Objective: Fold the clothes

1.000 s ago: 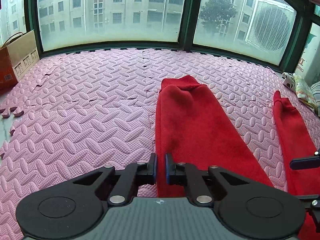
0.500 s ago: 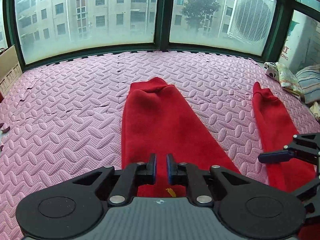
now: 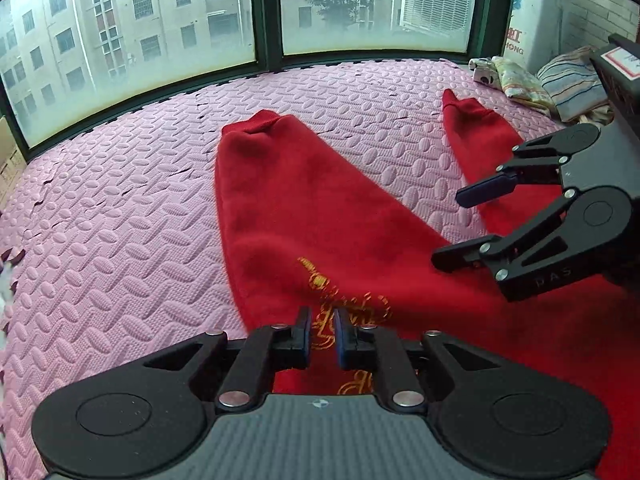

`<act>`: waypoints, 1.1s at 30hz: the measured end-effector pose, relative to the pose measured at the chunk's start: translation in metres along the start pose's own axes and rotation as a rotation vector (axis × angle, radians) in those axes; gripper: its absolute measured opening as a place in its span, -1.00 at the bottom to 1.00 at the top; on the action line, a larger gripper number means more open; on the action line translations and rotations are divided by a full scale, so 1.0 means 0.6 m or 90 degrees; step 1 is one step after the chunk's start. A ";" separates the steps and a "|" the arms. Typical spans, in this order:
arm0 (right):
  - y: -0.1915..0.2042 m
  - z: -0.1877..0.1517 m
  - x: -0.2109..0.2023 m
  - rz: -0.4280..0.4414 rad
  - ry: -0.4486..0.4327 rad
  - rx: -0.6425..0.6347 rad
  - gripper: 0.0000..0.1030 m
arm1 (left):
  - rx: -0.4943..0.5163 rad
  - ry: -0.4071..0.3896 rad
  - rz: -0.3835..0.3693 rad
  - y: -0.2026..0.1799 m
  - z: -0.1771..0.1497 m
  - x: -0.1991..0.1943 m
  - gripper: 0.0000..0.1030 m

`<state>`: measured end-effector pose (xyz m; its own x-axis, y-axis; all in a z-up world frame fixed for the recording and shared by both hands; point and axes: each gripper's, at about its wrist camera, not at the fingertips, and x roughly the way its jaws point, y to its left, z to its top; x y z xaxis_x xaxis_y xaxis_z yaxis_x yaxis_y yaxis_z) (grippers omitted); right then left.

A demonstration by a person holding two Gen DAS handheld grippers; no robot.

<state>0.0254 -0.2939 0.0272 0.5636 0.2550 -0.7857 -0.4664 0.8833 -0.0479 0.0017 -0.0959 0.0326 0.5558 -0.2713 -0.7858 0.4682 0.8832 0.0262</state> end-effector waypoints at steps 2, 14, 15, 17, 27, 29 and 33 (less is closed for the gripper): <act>0.000 0.001 -0.002 -0.004 -0.003 0.001 0.29 | -0.024 0.002 -0.003 0.012 -0.014 -0.015 -0.72; 0.024 0.000 -0.003 -0.009 -0.009 -0.010 0.29 | -0.109 -0.007 0.042 -0.003 -0.038 -0.028 -0.66; 0.025 -0.001 -0.003 -0.015 -0.008 -0.014 0.29 | -0.111 -0.010 0.043 -0.001 -0.040 -0.030 -0.78; 0.024 -0.001 -0.001 -0.021 -0.007 -0.014 0.34 | -0.117 -0.014 0.035 0.006 -0.042 -0.036 -0.81; 0.010 0.000 -0.001 -0.034 -0.012 0.000 0.44 | -0.141 -0.020 0.029 0.026 -0.039 -0.052 -0.74; 0.010 0.006 -0.007 -0.029 -0.021 -0.001 0.43 | -0.140 -0.034 0.018 0.024 -0.022 -0.053 -0.74; 0.008 0.016 -0.002 -0.024 -0.025 -0.002 0.43 | -0.132 -0.043 -0.005 0.023 0.018 -0.021 -0.74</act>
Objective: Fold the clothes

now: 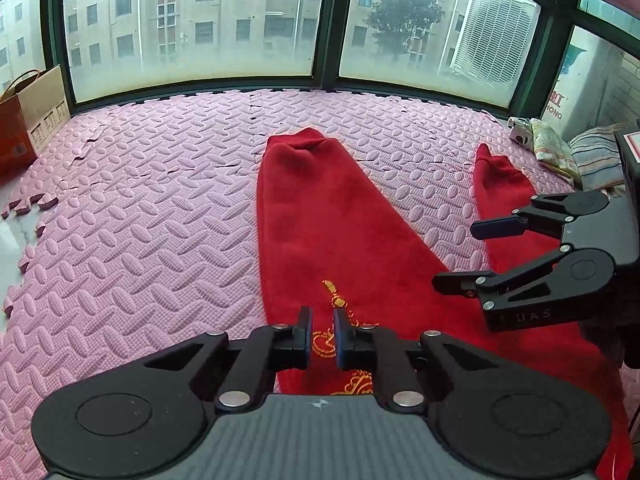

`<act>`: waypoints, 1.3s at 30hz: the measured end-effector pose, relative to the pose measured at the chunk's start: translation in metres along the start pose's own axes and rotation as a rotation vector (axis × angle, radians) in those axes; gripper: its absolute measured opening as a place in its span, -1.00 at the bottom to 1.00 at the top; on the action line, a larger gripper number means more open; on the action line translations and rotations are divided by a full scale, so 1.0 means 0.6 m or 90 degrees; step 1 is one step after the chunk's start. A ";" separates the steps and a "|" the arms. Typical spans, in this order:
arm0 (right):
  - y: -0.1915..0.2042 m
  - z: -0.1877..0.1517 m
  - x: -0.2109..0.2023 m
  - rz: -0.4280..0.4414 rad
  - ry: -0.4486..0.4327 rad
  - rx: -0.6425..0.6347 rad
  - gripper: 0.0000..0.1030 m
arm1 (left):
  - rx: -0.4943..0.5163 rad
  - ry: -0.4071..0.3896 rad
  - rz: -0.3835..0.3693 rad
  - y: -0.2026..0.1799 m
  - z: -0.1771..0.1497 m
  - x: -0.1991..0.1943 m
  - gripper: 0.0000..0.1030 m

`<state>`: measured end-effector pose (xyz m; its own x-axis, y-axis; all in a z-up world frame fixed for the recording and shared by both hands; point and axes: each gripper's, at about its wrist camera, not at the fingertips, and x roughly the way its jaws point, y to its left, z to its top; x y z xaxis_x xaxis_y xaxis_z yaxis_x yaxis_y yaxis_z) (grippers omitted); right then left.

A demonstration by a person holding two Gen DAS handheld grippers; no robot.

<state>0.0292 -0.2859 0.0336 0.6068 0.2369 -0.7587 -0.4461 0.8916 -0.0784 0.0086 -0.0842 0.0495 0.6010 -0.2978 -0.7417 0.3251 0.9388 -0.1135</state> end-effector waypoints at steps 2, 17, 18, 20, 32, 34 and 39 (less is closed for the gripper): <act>-0.003 0.004 0.012 -0.002 0.007 0.000 0.43 | 0.001 0.013 0.003 0.003 0.012 0.027 -0.74; -0.041 0.019 0.032 0.019 0.000 0.047 0.43 | -0.048 0.015 0.012 0.048 0.167 0.179 -0.55; -0.044 0.020 0.031 0.020 -0.001 0.048 0.43 | -0.053 0.017 0.021 0.053 0.174 0.190 -0.52; -0.055 0.018 0.027 0.018 -0.005 0.057 0.43 | -0.062 0.021 0.036 0.063 0.185 0.210 -0.52; -0.227 -0.012 0.005 -0.105 -0.031 0.158 0.41 | -0.028 0.002 0.011 0.031 0.179 0.185 -0.20; -0.257 -0.015 0.022 -0.128 -0.024 0.173 0.38 | -0.016 0.005 -0.001 0.018 0.172 0.179 -0.14; -0.302 -0.026 0.048 -0.130 -0.007 0.210 0.39 | 0.019 0.017 -0.020 -0.018 0.154 0.166 0.17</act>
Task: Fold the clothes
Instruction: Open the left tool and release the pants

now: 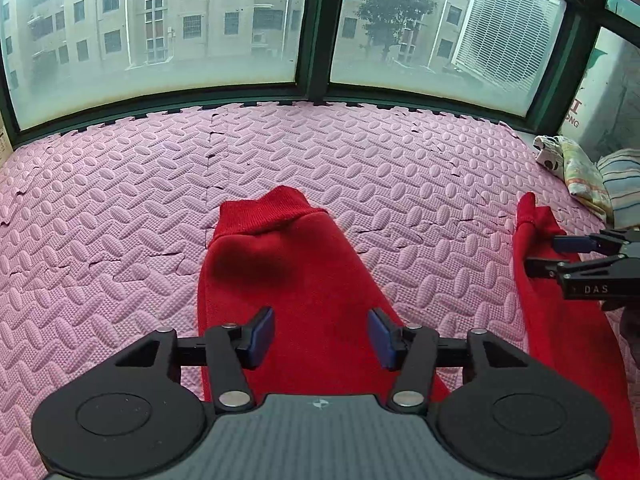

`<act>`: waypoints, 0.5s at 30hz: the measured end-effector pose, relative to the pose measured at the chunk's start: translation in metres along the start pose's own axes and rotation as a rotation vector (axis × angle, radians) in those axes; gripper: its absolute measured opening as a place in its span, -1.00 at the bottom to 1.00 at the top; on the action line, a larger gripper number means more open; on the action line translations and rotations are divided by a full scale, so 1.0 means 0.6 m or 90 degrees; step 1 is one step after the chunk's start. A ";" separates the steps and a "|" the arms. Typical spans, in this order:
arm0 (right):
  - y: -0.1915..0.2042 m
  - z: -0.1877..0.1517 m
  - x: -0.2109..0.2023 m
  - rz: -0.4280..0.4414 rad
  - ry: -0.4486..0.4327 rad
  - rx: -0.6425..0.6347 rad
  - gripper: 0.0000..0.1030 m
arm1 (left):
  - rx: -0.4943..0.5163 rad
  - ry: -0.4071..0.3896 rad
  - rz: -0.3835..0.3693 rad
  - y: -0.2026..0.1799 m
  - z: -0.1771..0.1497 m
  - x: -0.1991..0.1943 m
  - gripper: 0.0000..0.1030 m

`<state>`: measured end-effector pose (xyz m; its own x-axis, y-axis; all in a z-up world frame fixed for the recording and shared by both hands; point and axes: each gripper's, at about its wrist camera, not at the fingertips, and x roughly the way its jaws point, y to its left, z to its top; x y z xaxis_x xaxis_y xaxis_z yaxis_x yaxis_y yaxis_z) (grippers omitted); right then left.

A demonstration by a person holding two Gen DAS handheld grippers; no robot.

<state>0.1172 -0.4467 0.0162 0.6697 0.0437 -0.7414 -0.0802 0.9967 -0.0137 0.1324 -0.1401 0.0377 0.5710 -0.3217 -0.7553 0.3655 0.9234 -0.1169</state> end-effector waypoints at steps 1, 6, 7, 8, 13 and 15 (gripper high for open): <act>-0.002 0.000 -0.005 -0.001 -0.001 0.000 0.38 | 0.007 -0.001 -0.002 -0.007 -0.004 -0.005 0.24; -0.009 -0.011 -0.049 0.012 -0.004 -0.002 0.39 | 0.047 -0.015 0.003 -0.043 -0.028 -0.040 0.83; -0.011 -0.016 -0.059 0.015 -0.003 0.003 0.39 | 0.053 -0.015 0.001 -0.049 -0.033 -0.047 0.88; -0.011 -0.023 -0.070 0.021 -0.001 0.006 0.40 | 0.056 -0.015 -0.001 -0.055 -0.039 -0.054 0.91; 0.013 -0.071 -0.126 0.054 0.011 -0.027 0.43 | 0.089 -0.018 -0.023 -0.091 -0.086 -0.104 0.97; 0.032 -0.094 -0.149 0.076 0.018 -0.054 0.43 | 0.107 -0.020 -0.021 -0.105 -0.108 -0.123 0.98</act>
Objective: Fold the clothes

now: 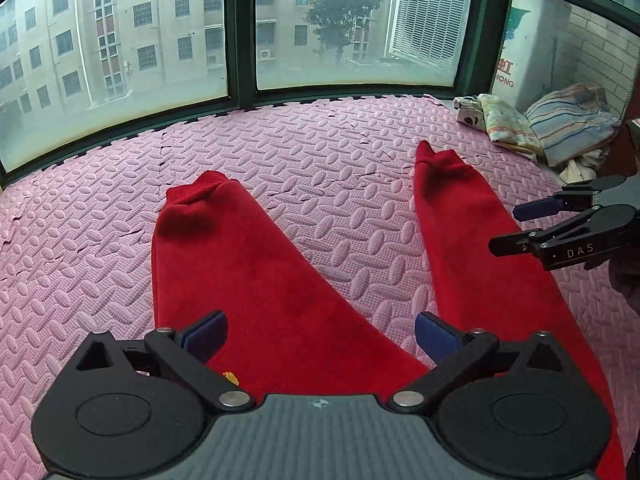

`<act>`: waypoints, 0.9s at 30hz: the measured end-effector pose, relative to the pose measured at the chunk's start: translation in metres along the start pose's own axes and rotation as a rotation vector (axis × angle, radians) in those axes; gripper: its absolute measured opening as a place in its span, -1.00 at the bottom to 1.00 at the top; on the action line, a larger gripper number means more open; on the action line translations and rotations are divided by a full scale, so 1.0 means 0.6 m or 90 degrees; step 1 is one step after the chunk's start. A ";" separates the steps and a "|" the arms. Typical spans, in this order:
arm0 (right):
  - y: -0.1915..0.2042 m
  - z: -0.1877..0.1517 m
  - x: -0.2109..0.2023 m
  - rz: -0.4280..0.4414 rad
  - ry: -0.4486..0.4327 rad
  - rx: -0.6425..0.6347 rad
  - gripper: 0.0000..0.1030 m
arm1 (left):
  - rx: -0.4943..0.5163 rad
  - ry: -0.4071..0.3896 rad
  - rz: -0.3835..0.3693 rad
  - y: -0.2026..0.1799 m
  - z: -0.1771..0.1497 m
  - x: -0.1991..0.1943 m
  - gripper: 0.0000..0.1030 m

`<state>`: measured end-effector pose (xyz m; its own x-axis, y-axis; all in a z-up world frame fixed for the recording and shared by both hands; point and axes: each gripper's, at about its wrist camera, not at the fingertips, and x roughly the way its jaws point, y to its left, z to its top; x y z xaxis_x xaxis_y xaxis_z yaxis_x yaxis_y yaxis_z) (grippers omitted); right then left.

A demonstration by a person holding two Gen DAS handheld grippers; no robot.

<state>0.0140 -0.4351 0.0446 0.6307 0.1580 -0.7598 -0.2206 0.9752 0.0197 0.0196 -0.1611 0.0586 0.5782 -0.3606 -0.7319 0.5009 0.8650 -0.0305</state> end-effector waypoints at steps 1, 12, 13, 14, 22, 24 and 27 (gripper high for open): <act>0.012 -0.011 -0.010 0.012 0.001 -0.015 0.43 | 0.008 0.000 0.001 -0.008 -0.010 -0.009 0.98; 0.067 -0.123 -0.074 0.034 0.011 -0.080 0.42 | -0.034 -0.011 0.053 -0.008 -0.114 -0.086 0.97; 0.066 -0.126 -0.078 0.023 0.015 -0.080 0.42 | -0.037 -0.009 0.067 -0.003 -0.122 -0.089 0.97; 0.066 -0.127 -0.083 0.015 0.015 -0.077 0.42 | -0.038 -0.006 0.080 0.000 -0.130 -0.091 0.97; 0.108 -0.127 -0.120 0.059 -0.039 -0.073 0.46 | -0.065 0.002 0.133 0.029 -0.172 -0.111 0.97; 0.124 -0.137 -0.118 0.075 -0.032 -0.085 0.46 | -0.062 0.008 0.144 0.031 -0.182 -0.112 0.98; 0.134 -0.162 -0.115 0.077 -0.005 -0.094 0.47 | -0.055 0.012 0.160 0.034 -0.196 -0.116 0.98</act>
<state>-0.1194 -0.3829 0.0357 0.5990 0.2741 -0.7524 -0.4016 0.9157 0.0138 -0.0860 -0.0773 0.0287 0.6649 -0.1246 -0.7364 0.2861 0.9533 0.0971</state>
